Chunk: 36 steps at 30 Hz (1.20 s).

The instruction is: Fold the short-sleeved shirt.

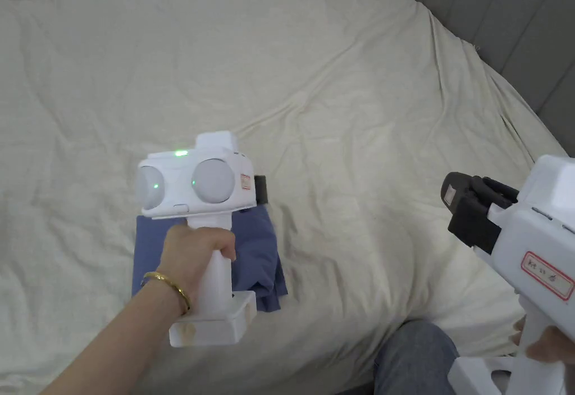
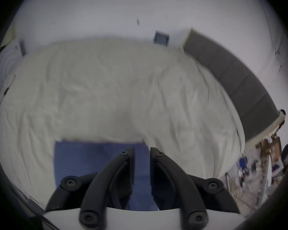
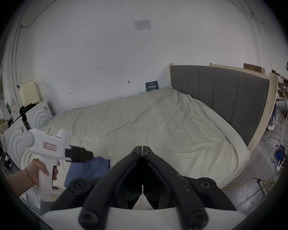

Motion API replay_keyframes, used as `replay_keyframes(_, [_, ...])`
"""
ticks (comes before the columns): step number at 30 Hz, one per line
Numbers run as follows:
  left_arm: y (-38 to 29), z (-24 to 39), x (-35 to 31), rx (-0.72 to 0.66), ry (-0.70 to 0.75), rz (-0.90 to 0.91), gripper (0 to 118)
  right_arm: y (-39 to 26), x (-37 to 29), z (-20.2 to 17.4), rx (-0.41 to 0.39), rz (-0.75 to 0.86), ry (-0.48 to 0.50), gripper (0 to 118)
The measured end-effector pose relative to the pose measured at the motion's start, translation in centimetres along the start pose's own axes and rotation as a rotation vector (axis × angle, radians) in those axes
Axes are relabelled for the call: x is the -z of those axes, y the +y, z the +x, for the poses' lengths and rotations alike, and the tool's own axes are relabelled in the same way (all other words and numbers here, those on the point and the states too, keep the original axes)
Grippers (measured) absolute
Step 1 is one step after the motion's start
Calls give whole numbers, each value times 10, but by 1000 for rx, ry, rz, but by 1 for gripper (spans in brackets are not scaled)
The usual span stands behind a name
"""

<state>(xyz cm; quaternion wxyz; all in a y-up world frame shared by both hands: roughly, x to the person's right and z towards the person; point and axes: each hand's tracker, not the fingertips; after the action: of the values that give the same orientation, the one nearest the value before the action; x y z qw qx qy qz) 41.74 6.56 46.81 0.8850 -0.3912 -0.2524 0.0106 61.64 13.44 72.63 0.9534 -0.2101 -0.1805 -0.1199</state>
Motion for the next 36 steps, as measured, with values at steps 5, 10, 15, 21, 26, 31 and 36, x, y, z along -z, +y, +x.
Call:
replay_keyframes(5, [-54, 9, 1, 57, 6, 3, 1, -1, 5, -8, -29, -15, 24, 1])
replay_keyframes(10, [-113, 20, 41, 50, 37, -197, 1, 0, 1, -10, -26, -12, 29, 1])
replay_keyframes(15, [-122, 37, 42, 169, 93, -105, 1, 0, 3, -14, -59, -30, 31, 1])
replay_keyframes(21, [-82, 14, -5, -21, -98, 11, 1, 1, 3, -31, -65, -25, 64, 1])
replay_keyframes(26, [-58, -11, -78, 86, 62, 384, 1, 5, 16, -59, -85, -6, 109, 1])
replay_keyframes(31, [-62, -41, -115, 158, 252, 518, 1, -7, 50, -111, -145, 7, 206, 1])
replay_keyframes(36, [-73, -74, -127, 137, 319, 486, 1, -54, 117, -164, -179, -80, 222, 1])
